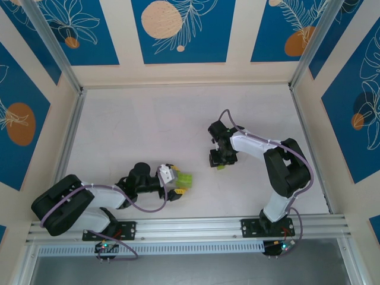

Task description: Assemble a carrot with lego

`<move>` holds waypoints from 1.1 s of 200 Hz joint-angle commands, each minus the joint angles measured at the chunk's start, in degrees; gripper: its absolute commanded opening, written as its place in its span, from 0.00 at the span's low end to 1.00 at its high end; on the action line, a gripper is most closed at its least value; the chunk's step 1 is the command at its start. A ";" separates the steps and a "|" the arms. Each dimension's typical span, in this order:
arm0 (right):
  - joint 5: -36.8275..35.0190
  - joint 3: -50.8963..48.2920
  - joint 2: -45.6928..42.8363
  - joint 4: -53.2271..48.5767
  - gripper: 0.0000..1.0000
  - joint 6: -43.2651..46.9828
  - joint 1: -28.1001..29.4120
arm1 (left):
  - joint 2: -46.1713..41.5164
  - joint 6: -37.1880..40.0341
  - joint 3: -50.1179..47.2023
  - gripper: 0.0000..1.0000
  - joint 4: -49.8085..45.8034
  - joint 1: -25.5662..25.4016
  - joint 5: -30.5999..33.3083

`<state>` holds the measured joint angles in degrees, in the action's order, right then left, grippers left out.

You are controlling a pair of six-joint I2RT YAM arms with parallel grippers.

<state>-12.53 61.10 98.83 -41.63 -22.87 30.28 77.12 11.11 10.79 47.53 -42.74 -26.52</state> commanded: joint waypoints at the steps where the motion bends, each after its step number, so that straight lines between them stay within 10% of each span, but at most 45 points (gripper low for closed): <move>1: 1.50 0.25 0.99 -1.26 0.46 0.37 -0.31 | 0.78 1.37 0.95 0.86 0.91 0.74 -1.33; 220: 1.30 6.66 -10.58 -14.63 0.34 -2.86 4.15 | 3.82 2.44 4.00 0.86 1.87 3.58 -6.65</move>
<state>-12.40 67.88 88.47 -53.43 -24.25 34.17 80.34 12.19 12.82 47.72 -39.88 -29.52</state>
